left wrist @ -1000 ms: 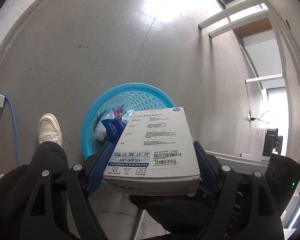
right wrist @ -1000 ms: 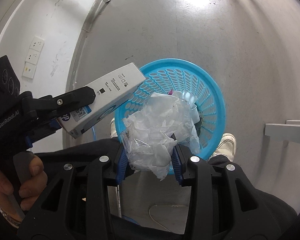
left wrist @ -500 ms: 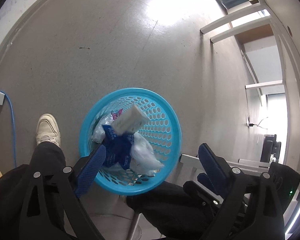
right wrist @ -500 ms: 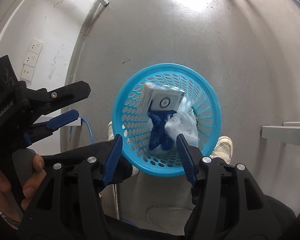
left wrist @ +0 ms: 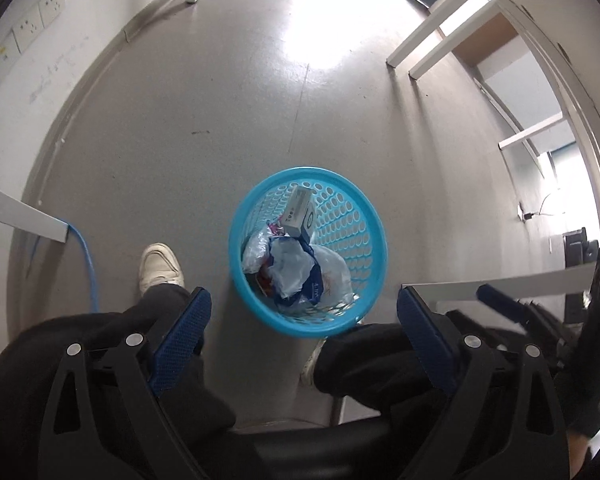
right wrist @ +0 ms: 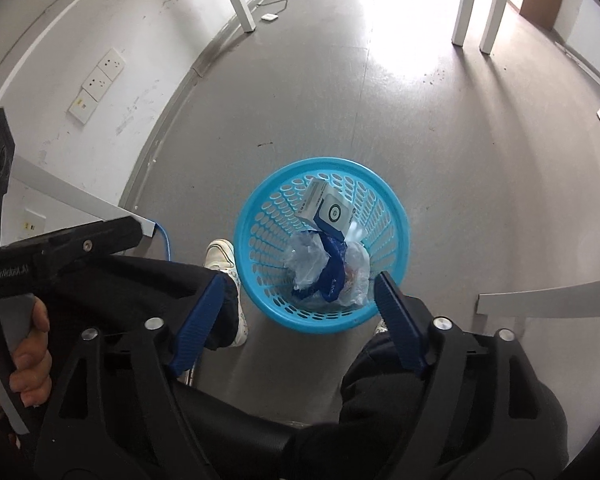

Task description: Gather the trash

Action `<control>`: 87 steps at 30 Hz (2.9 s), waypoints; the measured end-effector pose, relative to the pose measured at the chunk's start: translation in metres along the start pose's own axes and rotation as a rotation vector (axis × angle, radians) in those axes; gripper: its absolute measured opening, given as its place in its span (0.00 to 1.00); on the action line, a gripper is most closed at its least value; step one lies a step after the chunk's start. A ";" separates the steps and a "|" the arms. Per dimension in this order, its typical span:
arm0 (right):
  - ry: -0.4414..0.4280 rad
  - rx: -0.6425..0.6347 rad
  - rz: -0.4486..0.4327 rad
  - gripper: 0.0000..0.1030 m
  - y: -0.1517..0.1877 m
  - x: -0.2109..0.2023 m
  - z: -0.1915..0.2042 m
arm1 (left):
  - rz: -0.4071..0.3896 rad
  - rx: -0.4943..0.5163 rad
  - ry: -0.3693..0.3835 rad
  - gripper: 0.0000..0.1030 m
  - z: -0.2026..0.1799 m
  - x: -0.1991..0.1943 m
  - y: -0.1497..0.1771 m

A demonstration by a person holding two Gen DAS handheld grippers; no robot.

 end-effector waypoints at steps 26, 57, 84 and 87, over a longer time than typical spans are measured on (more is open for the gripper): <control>-0.050 -0.047 -0.003 0.92 0.030 -0.033 0.002 | -0.076 0.182 -0.137 0.94 -0.029 -0.030 0.034; -0.091 -0.032 0.020 0.92 0.030 -0.029 -0.001 | -0.047 0.209 -0.124 0.94 -0.035 -0.022 0.035; -0.081 -0.025 0.033 0.92 0.029 -0.024 -0.004 | -0.029 0.218 -0.132 0.94 -0.036 -0.018 0.037; -0.078 -0.028 0.033 0.92 0.029 -0.024 -0.006 | -0.030 0.221 -0.131 0.94 -0.036 -0.018 0.037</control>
Point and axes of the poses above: each gripper's, at about its wrist camera, not at the fingertips, and x roughly the way its jaws point, z to its left, y to its underside, the point moved 6 cm from there along x, roughly the way its jaws point, and after that the axes turned 13 degrees about z, right-handed, at the moved point
